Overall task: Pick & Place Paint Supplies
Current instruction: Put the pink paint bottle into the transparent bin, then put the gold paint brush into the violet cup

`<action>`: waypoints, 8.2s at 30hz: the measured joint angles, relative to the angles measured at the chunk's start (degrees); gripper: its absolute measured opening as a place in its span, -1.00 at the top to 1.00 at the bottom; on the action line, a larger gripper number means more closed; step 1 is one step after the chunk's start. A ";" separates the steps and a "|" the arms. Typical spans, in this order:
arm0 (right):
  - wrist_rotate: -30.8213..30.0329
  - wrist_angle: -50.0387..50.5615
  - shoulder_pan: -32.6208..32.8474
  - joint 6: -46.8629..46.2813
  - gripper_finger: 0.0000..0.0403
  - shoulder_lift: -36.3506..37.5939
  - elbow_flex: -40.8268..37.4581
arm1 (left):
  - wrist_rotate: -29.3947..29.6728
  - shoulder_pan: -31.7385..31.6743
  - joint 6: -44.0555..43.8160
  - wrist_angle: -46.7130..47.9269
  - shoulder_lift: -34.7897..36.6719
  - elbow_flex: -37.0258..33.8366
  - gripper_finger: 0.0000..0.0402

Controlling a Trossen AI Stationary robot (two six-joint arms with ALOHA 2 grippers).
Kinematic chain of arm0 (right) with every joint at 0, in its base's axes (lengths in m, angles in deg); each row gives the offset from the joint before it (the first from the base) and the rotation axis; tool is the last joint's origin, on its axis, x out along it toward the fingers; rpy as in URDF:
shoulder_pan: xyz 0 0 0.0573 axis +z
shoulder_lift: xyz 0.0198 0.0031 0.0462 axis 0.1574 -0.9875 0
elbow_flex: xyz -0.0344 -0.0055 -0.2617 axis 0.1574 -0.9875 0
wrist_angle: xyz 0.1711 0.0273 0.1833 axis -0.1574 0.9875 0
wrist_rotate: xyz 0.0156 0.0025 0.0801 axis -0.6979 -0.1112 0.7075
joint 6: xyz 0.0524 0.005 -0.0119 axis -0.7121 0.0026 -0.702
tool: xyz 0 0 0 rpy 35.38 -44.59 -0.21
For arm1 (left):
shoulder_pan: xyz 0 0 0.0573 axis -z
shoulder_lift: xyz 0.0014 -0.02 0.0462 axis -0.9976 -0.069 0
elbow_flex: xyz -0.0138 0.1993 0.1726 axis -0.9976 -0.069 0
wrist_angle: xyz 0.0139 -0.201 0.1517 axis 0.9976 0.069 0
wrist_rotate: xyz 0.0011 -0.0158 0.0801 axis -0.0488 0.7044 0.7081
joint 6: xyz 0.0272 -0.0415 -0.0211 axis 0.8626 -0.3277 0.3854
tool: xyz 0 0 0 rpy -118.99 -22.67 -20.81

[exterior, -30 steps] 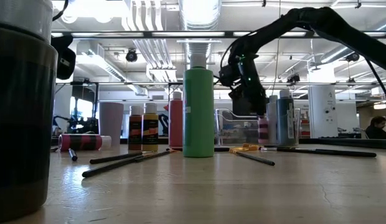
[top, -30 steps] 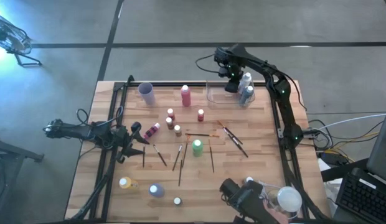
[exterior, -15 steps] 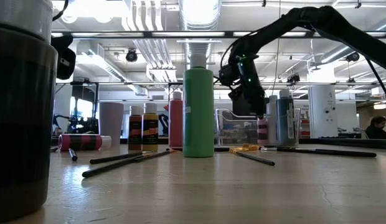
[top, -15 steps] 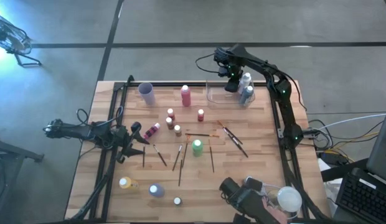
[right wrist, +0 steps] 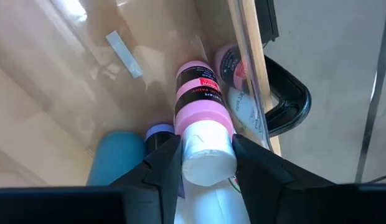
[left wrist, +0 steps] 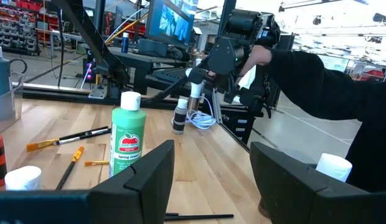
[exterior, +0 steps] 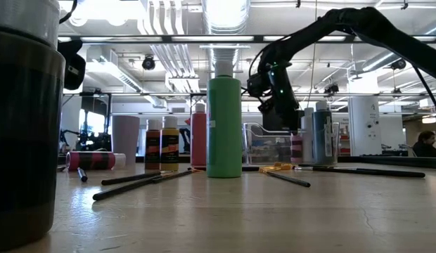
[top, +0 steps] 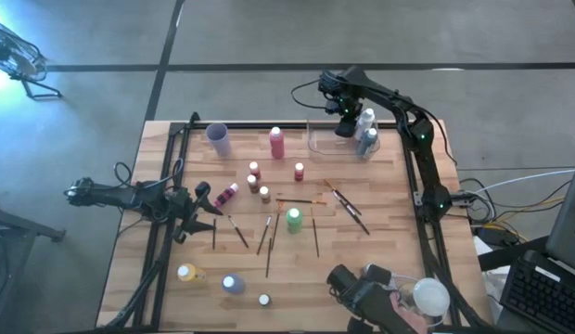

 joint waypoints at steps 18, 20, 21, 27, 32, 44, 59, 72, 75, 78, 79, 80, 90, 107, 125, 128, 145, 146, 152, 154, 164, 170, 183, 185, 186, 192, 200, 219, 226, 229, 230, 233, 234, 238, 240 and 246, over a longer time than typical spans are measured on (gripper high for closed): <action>-0.28 0.06 -0.09 -0.34 -0.07 1.03 -0.13 | -0.02 0.00 0.00 0.00 0.00 0.00 -0.07; -1.22 0.10 -0.09 -0.27 -0.07 1.60 -0.11 | -0.01 0.01 0.00 0.00 0.00 0.00 -0.07; -1.32 0.10 -0.09 -0.17 -0.07 1.88 -0.13 | 0.00 0.02 0.00 0.00 -0.01 0.00 -0.07; -3.13 0.12 -0.04 -0.35 -0.01 4.66 -0.11 | 0.00 0.01 0.00 0.00 -0.01 0.01 -0.07; -3.27 0.10 0.45 -2.12 0.06 9.37 -0.11 | 0.00 0.00 0.00 0.00 -0.02 0.00 -0.07; -2.81 0.67 9.35 -9.59 0.25 27.78 -0.02 | 0.00 0.02 -0.01 0.00 -0.01 0.02 -0.07; -2.79 2.22 36.51 -30.79 0.54 39.94 -1.93 | 0.00 0.02 0.00 0.00 -0.02 0.02 -0.07; -2.68 -10.30 43.51 -38.28 0.60 39.30 -23.62 | -0.02 0.00 -0.02 0.00 0.00 0.00 -0.07; -2.63 -15.82 42.98 -38.22 0.50 39.30 -28.74 | -0.01 0.01 0.00 -0.01 -0.01 0.00 -0.07; -2.61 -20.33 41.97 -38.35 0.39 39.30 -32.97 | -0.02 0.02 0.00 0.00 0.00 0.02 -0.07; -2.60 -21.44 41.55 -38.46 0.35 39.30 -34.25 | -0.02 0.00 0.00 0.00 -0.02 0.02 -0.07; -2.61 -22.46 41.05 -38.71 0.31 39.30 -35.60 | -0.02 0.02 0.00 0.00 -0.02 0.00 -0.07; -2.19 -31.31 37.22 -39.65 0.07 39.30 -45.88 | -0.02 0.02 -0.01 0.00 -0.01 0.00 -0.07; 2.32 -42.92 36.78 -36.89 0.20 39.30 -50.55 | 0.00 0.02 -0.02 0.00 -0.02 0.00 -0.07; 2.33 -44.22 33.66 -39.38 0.00 28.82 -51.47 | -0.01 0.01 -0.01 0.00 -0.01 0.01 -0.07; 2.33 -44.78 33.66 -39.40 -0.02 27.04 -51.46 | 0.00 0.00 -0.01 -0.01 -0.02 0.01 -0.07; 1.92 -47.76 32.30 -39.38 0.12 21.95 -51.54 | -0.02 0.02 0.00 0.00 0.00 0.00 -0.07; 1.93 -47.79 32.30 -39.40 0.13 21.95 -51.54 | 0.00 0.02 0.00 0.00 0.00 0.00 -0.07; 3.62 -47.84 32.31 -39.41 0.14 20.86 -51.54 | 0.00 0.00 -0.02 0.00 -0.01 0.02 -0.07; 3.60 -47.87 32.33 -39.38 0.11 20.47 -51.49 | 0.00 0.02 0.00 0.00 -0.02 0.01 -0.07; 3.43 -48.11 32.37 -38.87 0.20 20.33 -51.47 | 0.00 0.02 0.00 0.00 -0.02 0.00 -0.07; 5.66 -48.13 32.35 -37.96 0.59 20.83 -51.56 | -0.02 0.02 0.00 0.00 -0.01 0.02 -0.07; 9.37 -47.02 32.48 -36.12 0.95 24.13 -51.62 | 0.00 0.01 0.00 0.00 -0.02 0.00 -0.07; 9.24 -46.74 32.48 -36.14 0.95 25.84 -51.62 | 0.00 0.02 0.00 0.00 0.00 0.02 -0.07; 9.21 -46.66 32.50 -36.14 0.95 26.94 -51.62 | -0.02 0.02 0.00 0.00 0.00 0.00 -0.07; 5.58 -45.11 33.62 -36.26 0.96 35.53 -51.62 | -0.01 0.02 0.00 -0.01 -0.02 0.00 -0.07; -5.14 -48.67 39.38 -35.89 0.96 49.33 -51.60 | -0.02 0.01 0.00 0.00 -0.02 0.02 -0.07; -5.35 -74.84 50.27 -18.98 0.96 56.98 -51.83 | 0.00 0.02 -2.25 0.00 0.00 0.00 -0.07; 3.78 -85.13 50.27 -16.42 0.96 56.98 -54.45 | 0.30 0.02 -2.08 -0.43 -0.02 -0.03 -0.07; 7.00 -88.20 50.27 -16.38 0.96 56.98 -56.02 | 1.84 0.02 -0.34 -1.83 -0.05 -0.05 -0.07; 7.51 -88.68 50.27 -16.37 0.96 56.97 -56.39 | 2.84 0.02 0.42 -2.63 -0.15 -0.06 -0.07; 7.99 -91.73 50.44 -16.13 0.96 56.96 -58.01 | 6.86 0.02 0.81 -5.35 -0.16 -0.07 -0.07; 8.09 -93.14 50.52 -16.05 0.96 56.96 -58.61 | 8.01 0.02 0.75 -6.06 -0.20 -0.07 -0.07; 10.18 -98.79 50.97 -13.75 0.96 56.92 -60.39 | 9.68 0.01 -0.57 -7.19 -0.22 -0.07 -0.07; 11.58 -100.44 51.17 -12.63 0.96 56.92 -60.56 | 9.67 0.00 -1.02 -7.40 -0.22 -0.04 -0.07; 12.86 -107.02 51.13 -11.92 0.96 55.99 -60.41 | 15.53 -0.02 6.26 -17.58 -0.96 -0.04 -0.07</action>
